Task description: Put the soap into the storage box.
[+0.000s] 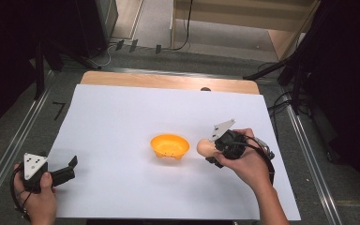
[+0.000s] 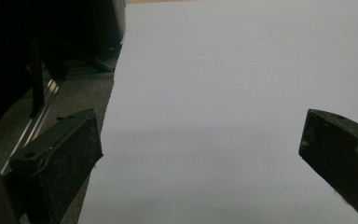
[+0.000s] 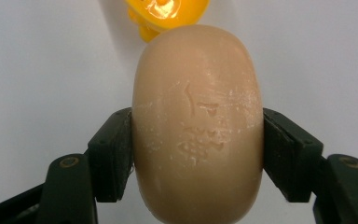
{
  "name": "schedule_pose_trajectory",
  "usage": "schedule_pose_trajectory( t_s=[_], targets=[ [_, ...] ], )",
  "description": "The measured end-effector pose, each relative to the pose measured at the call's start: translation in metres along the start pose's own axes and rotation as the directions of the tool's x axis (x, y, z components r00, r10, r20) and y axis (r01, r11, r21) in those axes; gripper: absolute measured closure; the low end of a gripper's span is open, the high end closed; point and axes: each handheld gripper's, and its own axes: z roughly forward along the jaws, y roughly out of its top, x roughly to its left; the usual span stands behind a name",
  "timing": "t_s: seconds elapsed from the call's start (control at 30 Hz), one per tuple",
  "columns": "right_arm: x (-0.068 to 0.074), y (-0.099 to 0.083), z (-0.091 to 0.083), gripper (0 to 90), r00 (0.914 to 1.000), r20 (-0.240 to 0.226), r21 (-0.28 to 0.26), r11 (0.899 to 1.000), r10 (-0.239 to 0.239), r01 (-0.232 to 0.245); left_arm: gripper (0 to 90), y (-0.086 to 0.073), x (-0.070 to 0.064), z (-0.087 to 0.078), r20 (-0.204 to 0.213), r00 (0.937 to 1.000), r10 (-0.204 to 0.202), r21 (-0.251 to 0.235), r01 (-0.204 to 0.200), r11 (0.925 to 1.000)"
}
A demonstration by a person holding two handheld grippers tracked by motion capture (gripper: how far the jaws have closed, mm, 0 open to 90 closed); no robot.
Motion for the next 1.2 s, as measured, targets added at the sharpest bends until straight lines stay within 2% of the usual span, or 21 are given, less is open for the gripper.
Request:
schedule_pose_trajectory(
  t_s=[0.53,0.8,1.2],
  targets=[
    [-0.004,0.03,0.008,33.4,0.9975,-0.021,-0.016,0.998,-0.068,0.068,0.0,0.0,0.0,0.0,0.001,1.0,0.002,0.004,-0.002,1.0],
    [-0.001,0.044,0.011,33.3,0.9952,-0.037,-0.009,0.996,-0.091,0.091,0.0,0.0,0.0,0.0,0.0,1.0,0.001,0.002,-0.001,1.0],
    [0.005,0.066,0.025,33.3,0.9903,-0.065,-0.002,0.992,-0.122,0.123,0.0,0.0,0.0,0.0,0.003,1.0,-0.002,-0.003,0.002,1.0]
  ],
)
